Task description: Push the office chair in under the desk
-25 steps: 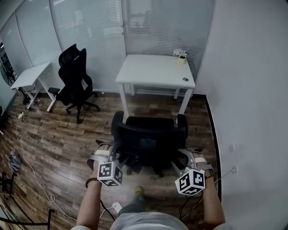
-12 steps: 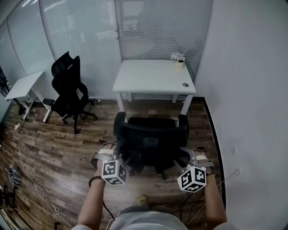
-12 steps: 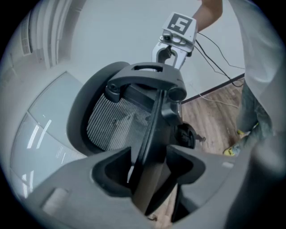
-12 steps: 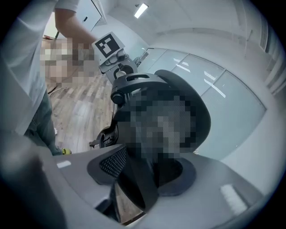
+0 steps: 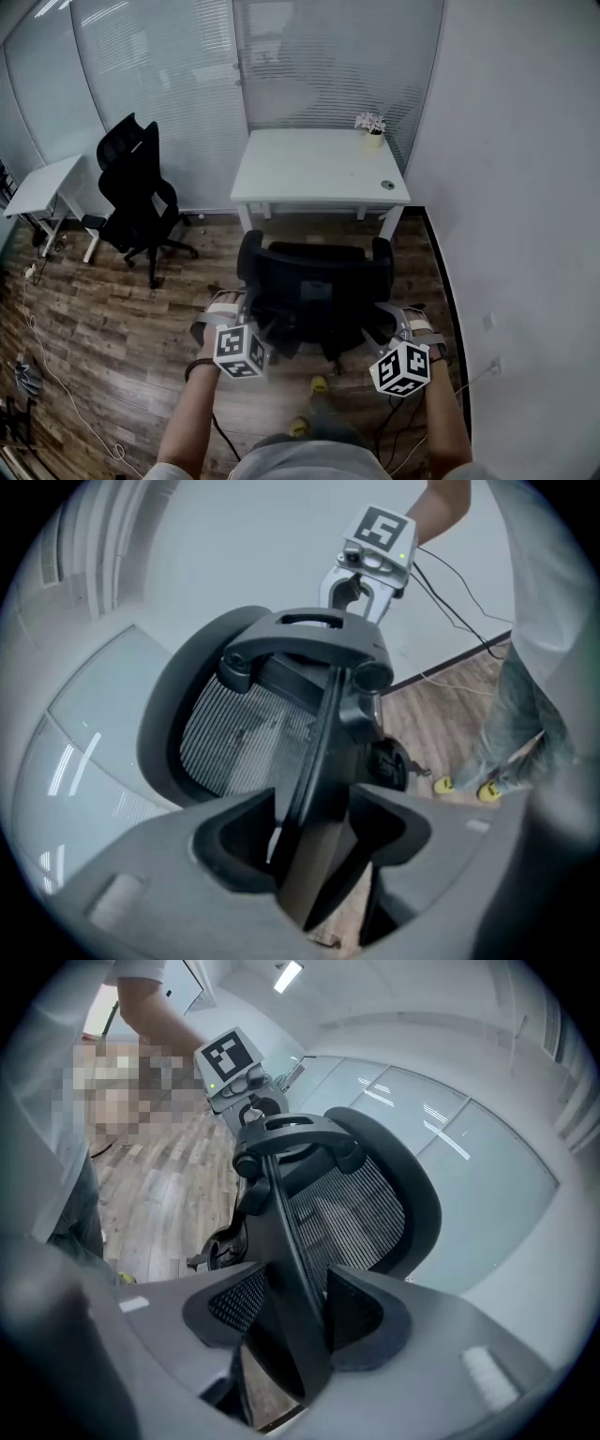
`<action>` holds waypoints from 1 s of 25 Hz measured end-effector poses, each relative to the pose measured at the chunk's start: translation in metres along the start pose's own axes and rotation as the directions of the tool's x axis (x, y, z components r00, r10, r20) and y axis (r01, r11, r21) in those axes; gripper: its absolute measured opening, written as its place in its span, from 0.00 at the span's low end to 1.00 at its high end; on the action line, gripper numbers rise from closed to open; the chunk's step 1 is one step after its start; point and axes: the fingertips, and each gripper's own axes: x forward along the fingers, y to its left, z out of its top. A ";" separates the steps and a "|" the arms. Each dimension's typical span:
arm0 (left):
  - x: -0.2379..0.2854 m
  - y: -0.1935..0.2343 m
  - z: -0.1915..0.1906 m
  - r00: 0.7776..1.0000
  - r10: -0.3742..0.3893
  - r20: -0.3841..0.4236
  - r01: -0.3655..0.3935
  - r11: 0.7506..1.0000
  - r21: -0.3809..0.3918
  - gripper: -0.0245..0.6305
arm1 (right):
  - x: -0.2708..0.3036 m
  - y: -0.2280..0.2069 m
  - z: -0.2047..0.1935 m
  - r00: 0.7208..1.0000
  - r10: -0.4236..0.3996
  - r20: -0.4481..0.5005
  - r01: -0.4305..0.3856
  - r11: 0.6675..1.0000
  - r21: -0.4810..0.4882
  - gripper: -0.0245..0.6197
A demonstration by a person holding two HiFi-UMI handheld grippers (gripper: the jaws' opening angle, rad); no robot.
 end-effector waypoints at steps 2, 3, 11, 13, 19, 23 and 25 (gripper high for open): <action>0.009 0.011 -0.002 1.000 0.011 0.007 -0.011 1.000 0.003 0.41 | 0.010 -0.010 0.000 1.000 -0.003 0.000 0.003 1.000 -0.001 0.35; 0.014 0.016 -0.003 1.000 0.015 0.009 -0.015 1.000 0.005 0.41 | 0.015 -0.016 -0.001 1.000 -0.006 -0.002 0.006 1.000 -0.002 0.35; 0.062 0.063 -0.007 1.000 0.025 0.012 -0.025 1.000 0.010 0.41 | 0.061 -0.066 -0.011 1.000 -0.008 -0.011 0.008 1.000 0.000 0.36; 0.073 0.073 -0.008 1.000 0.023 0.010 -0.023 1.000 0.009 0.41 | 0.072 -0.076 -0.014 1.000 -0.012 -0.014 0.012 1.000 0.003 0.36; 0.103 0.101 -0.014 0.999 0.034 0.014 -0.034 0.999 0.009 0.41 | 0.103 -0.107 -0.019 1.000 -0.012 -0.011 0.012 1.000 0.002 0.36; 0.119 0.117 -0.013 0.999 0.040 0.015 -0.041 0.999 0.006 0.41 | 0.117 -0.124 -0.023 1.000 -0.016 -0.009 0.016 1.000 0.002 0.37; 0.125 0.123 -0.014 0.999 0.045 0.012 -0.045 0.999 0.004 0.41 | 0.124 -0.131 -0.025 1.000 -0.016 -0.009 0.016 1.000 0.004 0.37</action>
